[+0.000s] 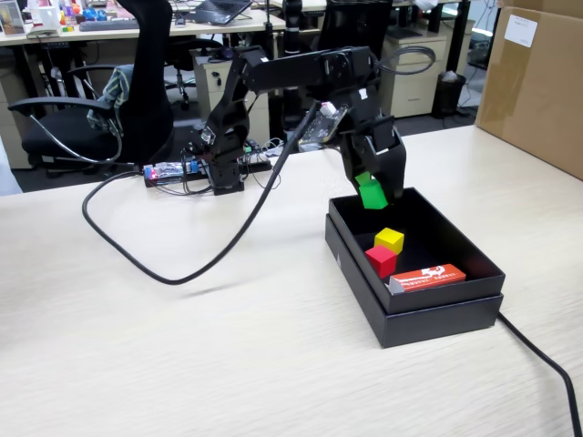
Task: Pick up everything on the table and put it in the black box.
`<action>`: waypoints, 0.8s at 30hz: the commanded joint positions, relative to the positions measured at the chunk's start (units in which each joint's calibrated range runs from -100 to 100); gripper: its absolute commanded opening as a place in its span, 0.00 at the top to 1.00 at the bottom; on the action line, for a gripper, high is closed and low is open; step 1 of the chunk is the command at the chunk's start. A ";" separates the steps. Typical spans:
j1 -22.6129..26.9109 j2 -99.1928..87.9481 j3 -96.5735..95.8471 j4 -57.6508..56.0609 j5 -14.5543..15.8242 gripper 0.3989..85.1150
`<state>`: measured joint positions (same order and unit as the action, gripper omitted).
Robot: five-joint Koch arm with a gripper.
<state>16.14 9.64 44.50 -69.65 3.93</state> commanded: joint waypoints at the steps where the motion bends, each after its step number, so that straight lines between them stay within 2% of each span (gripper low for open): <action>1: 0.05 4.41 2.92 0.14 1.12 0.99; 9: -0.93 6.13 -1.62 0.14 1.42 0.99; 10: -0.93 5.90 -3.70 0.14 1.51 0.92; 11: -0.93 5.79 -3.97 0.14 1.56 0.90; 12: -0.93 5.44 -5.52 0.14 1.95 0.78; 13: -0.98 5.10 -6.51 0.06 2.20 0.70; 18: -0.98 3.15 -6.97 0.14 2.20 0.52; 24: -1.42 -5.23 -6.15 0.14 2.20 0.49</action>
<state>15.26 13.40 35.65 -69.57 6.13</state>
